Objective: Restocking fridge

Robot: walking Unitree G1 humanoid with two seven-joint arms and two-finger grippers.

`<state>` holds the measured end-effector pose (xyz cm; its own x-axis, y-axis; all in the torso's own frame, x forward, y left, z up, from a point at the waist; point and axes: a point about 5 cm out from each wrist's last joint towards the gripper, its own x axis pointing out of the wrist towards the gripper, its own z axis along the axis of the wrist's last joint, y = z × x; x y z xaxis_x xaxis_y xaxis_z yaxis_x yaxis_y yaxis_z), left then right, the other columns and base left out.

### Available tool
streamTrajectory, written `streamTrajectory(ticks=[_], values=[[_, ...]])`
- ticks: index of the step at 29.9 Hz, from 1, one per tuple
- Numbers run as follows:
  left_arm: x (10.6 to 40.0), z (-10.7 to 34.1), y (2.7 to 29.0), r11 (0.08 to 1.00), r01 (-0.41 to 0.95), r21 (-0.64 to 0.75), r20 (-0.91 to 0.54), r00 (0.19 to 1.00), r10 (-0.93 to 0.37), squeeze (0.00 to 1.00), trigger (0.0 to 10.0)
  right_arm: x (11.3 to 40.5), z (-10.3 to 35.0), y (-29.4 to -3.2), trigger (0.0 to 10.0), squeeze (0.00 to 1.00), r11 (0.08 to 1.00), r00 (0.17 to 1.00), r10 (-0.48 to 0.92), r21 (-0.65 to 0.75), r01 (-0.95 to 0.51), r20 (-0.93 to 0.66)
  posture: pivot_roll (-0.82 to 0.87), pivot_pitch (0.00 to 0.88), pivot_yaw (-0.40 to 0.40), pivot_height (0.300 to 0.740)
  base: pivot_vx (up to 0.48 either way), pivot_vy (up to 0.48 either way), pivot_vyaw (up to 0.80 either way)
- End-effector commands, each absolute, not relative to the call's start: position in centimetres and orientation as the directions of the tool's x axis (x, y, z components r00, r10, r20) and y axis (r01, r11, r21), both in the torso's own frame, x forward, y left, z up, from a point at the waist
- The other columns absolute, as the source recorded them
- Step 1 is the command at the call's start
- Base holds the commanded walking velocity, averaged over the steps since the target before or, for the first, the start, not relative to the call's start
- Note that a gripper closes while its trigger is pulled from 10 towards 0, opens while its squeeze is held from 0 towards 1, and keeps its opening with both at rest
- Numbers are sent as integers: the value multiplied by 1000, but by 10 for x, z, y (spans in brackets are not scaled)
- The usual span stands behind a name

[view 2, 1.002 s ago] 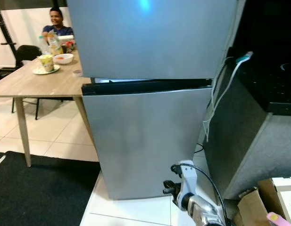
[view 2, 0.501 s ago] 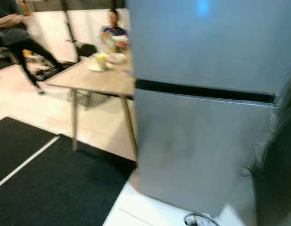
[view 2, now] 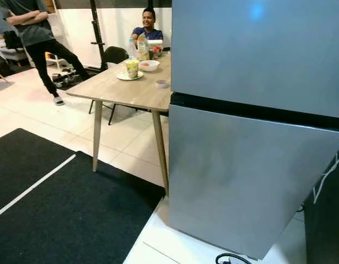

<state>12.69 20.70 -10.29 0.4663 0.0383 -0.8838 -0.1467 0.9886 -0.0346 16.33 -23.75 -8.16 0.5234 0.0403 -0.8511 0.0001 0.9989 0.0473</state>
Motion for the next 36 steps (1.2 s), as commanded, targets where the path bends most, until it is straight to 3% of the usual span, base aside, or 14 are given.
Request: streamTrajectory(ticks=[1, 6, 23, 31, 36], values=[[122, -105, 206, 992, -125, -22, -894, 446, 37, 0, 10000, 155, -85, -238, 10000, 0, 999, 498, 34, 50, 20, -866, -109, 0, 18, 740, 0, 0, -600], [122, -105, 206, 993, -119, -21, -895, 445, 35, 0, 10000, 151, -87, -238, 10000, 0, 998, 494, 33, 55, 30, -869, -114, 0, 23, 740, 145, 0, -565], [123, -105, 205, 993, -115, -27, -895, 445, 27, 0, 10000, 152, -86, -240, 10000, 0, 998, 502, 26, 54, 40, -864, -116, 0, 25, 740, 286, 0, 0], [122, -105, 206, 993, -111, -28, -896, 443, 24, 0, 10000, 182, -73, -224, 10000, 0, 976, 613, 179, 219, -9, -770, -116, 18, 32, 740, 299, 0, 0], [121, -105, 206, 993, -111, -28, -898, 440, 24, 0, 10000, 194, -67, -218, 10000, 0, 964, 639, 226, 261, -40, -736, -110, 6, 30, 740, 300, 0, 0]])
